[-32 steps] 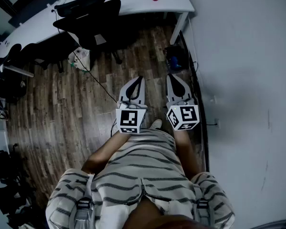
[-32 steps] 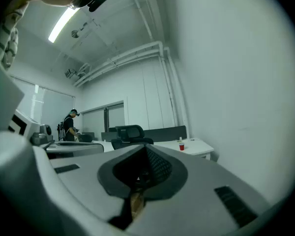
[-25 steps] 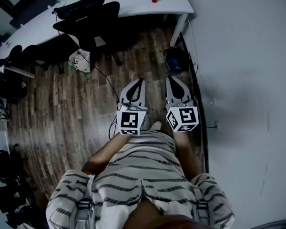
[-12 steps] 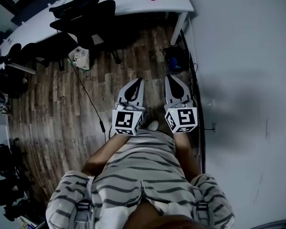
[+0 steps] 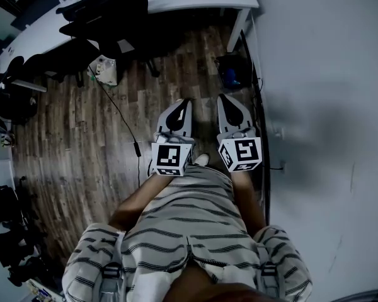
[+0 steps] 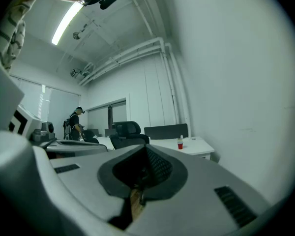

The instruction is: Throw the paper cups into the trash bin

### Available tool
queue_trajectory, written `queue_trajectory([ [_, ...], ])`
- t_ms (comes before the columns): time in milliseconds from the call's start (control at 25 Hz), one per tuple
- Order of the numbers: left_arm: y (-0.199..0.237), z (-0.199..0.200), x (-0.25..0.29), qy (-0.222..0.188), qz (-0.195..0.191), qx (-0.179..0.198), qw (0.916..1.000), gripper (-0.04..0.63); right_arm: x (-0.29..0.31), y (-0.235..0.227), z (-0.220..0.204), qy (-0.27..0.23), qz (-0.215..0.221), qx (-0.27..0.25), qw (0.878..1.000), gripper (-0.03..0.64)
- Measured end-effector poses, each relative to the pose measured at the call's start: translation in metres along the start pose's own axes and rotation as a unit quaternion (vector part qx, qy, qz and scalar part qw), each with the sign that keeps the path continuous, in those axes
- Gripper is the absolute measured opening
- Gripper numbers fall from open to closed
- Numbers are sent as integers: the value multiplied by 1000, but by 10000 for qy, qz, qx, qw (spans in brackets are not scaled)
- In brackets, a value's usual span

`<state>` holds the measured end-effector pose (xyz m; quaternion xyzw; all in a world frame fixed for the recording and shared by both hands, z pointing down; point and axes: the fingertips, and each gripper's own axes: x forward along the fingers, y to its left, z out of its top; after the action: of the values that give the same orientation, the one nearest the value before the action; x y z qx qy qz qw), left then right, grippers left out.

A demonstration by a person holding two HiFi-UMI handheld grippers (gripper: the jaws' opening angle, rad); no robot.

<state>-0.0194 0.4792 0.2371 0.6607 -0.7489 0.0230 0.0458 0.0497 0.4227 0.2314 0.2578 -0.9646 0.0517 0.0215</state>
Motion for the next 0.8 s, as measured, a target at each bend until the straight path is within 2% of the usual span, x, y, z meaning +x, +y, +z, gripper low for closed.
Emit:
queue_trajectory([
  [440,22,7,101,-167,6,43,9999,25,76,-62,-1,164,-55,-95,9998,18],
  [800,76,20,222,-18,-140,50,9999,25,188,-121,14,210,-196,-41,9996,17],
])
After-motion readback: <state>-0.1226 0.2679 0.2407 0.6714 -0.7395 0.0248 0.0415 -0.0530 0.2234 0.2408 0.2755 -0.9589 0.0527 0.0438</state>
